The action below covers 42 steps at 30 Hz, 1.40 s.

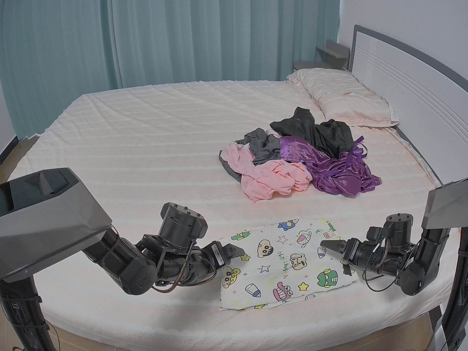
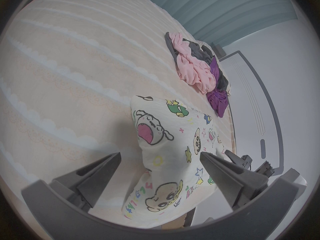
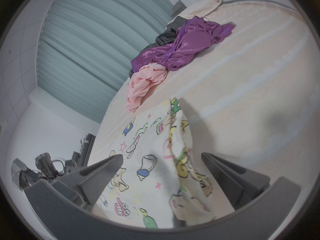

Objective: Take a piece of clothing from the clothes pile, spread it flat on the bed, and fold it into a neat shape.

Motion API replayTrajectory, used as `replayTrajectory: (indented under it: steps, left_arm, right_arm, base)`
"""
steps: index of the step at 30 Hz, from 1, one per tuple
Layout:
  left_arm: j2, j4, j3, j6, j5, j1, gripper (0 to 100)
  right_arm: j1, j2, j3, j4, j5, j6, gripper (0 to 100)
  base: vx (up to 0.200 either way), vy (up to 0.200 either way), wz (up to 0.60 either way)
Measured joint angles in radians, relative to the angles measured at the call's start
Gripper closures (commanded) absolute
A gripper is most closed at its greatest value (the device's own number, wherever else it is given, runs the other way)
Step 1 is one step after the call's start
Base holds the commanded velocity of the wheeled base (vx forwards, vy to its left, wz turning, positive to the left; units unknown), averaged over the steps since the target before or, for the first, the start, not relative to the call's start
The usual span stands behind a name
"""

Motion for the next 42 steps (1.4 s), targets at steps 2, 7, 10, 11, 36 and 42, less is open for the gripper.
replayTrajectory:
  steps: [2, 7, 10, 11, 36, 42]
  left_arm:
    - [0.0, 0.0, 0.0, 0.0, 0.003, 0.005, 0]
    - [0.0, -0.004, 0.0, -0.001, 0.013, 0.013, 0]
    - [0.0, -0.004, 0.0, -0.002, 0.016, 0.016, 0]
    - [0.0, -0.004, 0.0, -0.002, 0.016, 0.017, 0]
    - [0.009, -0.005, -0.014, -0.005, 0.029, 0.022, 0]
    - [0.007, -0.068, -0.017, -0.002, 0.103, 0.022, 0]
  right_arm:
    - [-0.016, -0.007, 0.016, 0.0, 0.002, -0.049, 0]
    - [-0.047, -0.047, 0.087, 0.007, 0.02, -0.178, 0]
    - [-0.055, -0.073, 0.137, 0.012, 0.039, -0.23, 0]
    - [-0.055, -0.079, 0.151, 0.013, 0.043, -0.243, 0]
    - [-0.057, -0.134, 0.313, 0.017, 0.072, -0.437, 100]
    - [-0.073, -0.124, 0.317, 0.016, 0.072, -0.459, 100]
  base:
    - [0.0, 0.0, 0.0]
    - [0.0, 0.0, 0.0]
    - [0.0, 0.0, 0.0]
    - [0.0, 0.0, 0.0]
    - [0.0, 0.0, 0.0]
    - [0.0, 0.0, 0.0]
